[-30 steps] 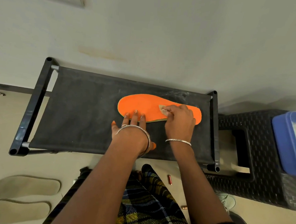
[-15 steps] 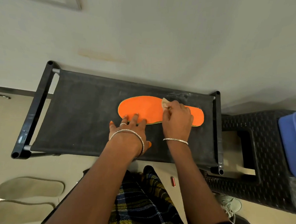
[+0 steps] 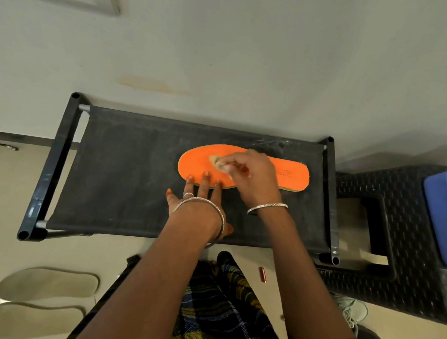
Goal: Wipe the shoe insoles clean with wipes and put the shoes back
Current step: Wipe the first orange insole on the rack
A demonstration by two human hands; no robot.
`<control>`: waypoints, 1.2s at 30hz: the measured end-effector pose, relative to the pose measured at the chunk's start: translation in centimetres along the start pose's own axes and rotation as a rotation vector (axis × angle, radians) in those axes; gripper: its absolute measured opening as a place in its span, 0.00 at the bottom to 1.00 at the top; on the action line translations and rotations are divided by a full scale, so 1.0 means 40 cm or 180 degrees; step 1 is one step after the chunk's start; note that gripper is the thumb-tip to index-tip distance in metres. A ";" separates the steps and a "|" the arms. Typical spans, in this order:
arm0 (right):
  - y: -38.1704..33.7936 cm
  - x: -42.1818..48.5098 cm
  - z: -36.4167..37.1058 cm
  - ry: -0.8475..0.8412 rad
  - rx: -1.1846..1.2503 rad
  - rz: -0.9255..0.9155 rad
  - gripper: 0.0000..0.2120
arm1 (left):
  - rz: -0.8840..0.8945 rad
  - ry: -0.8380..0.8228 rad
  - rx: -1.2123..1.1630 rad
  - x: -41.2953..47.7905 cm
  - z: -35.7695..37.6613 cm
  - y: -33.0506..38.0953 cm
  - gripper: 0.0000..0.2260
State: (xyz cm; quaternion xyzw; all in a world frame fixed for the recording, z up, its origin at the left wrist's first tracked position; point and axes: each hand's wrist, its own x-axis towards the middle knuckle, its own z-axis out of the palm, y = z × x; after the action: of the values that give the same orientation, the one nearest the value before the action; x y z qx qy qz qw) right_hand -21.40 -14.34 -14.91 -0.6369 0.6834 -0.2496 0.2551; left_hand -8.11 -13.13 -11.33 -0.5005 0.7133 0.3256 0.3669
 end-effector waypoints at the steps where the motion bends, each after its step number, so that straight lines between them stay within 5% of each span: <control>1: -0.019 0.001 0.010 -0.0323 -0.0026 -0.0137 0.08 | -0.0015 -0.0010 -0.0009 0.000 0.000 0.001 0.43; 3: -0.038 0.002 0.021 -0.0693 -0.0486 -0.0181 0.10 | -0.0017 -0.0020 -0.0024 0.003 0.001 0.000 0.43; 6: -0.027 0.009 0.011 -0.0427 -0.1167 0.0040 0.10 | 0.0036 -0.0034 -0.0009 0.003 -0.001 -0.008 0.43; 11: -0.042 -0.007 0.028 -0.0536 -0.0328 -0.0031 0.10 | 0.0030 -0.0042 -0.0073 0.000 -0.002 -0.005 0.43; 15: -0.044 -0.003 0.022 -0.0416 -0.1029 0.0036 0.11 | 0.0077 -0.0014 -0.0073 0.001 0.000 -0.012 0.43; 18: -0.048 0.002 0.014 -0.0214 -0.0748 0.0045 0.11 | 0.0092 -0.0013 -0.0044 0.001 0.000 -0.014 0.43; 24: -0.077 0.008 0.012 -0.0554 -0.1502 -0.0058 0.13 | 0.0077 0.0012 -0.0071 0.001 -0.001 -0.006 0.42; 30: -0.050 -0.011 0.001 -0.0380 -0.0635 0.0086 0.14 | 0.0055 -0.0030 -0.0020 0.001 0.000 -0.011 0.43; 33: -0.045 -0.043 0.004 -0.0681 -0.1039 0.0048 0.12 | 0.0030 -0.0075 0.0000 0.007 0.005 -0.012 0.43; 36: -0.010 -0.038 -0.008 -0.0267 -0.1217 0.0311 0.13 | 0.0053 -0.0020 0.0013 0.014 0.017 -0.017 0.42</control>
State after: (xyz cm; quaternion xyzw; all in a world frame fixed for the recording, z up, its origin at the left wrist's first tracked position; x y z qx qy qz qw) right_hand -21.24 -12.85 -14.37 -0.6496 0.7372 -0.0759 0.1696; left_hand -7.47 -13.03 -12.20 -0.4929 0.7170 0.3287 0.3674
